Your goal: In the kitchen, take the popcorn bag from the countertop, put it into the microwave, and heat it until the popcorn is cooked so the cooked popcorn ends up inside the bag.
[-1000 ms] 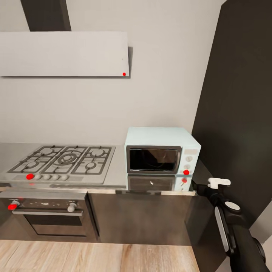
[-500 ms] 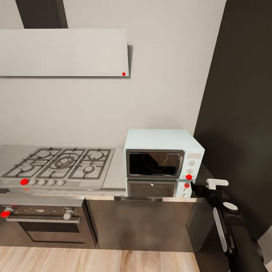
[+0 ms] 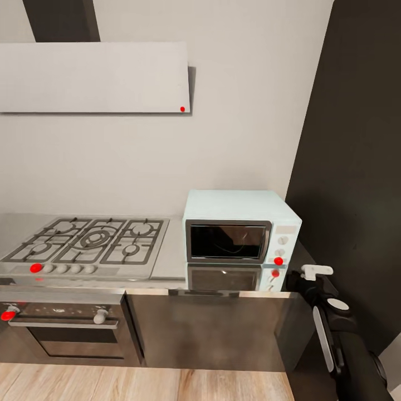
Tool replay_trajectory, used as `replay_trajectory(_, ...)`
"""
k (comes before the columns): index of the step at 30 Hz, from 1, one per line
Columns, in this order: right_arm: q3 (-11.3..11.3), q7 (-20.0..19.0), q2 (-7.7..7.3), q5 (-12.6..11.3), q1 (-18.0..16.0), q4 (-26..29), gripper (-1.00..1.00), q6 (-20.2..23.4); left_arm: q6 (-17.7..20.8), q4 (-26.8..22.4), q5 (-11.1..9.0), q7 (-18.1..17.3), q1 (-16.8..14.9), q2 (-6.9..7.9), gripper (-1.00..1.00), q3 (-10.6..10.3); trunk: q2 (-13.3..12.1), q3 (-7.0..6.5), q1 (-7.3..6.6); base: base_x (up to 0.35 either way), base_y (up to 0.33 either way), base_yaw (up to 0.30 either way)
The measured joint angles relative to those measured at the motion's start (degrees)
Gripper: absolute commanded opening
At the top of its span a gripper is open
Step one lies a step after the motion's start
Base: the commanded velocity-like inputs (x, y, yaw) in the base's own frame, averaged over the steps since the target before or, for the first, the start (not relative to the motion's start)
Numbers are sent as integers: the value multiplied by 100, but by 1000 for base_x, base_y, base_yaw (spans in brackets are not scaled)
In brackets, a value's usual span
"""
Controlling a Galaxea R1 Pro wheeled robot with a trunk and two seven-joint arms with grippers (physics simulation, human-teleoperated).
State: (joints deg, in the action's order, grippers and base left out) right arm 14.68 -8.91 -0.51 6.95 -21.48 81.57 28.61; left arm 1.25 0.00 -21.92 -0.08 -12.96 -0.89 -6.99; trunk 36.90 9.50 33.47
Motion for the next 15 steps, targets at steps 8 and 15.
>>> replay_trajectory(8,6,-51,5,-9,0,-23,-100,-29,1,0,-8,0,0,-1,100,0,0,0,0,0,0,0)
replay_trajectory(15,22,-630,-51,74,0,-204,-100,-62,-2,0,-9,0,0,2,100,0,0,0,0,0,0,0)
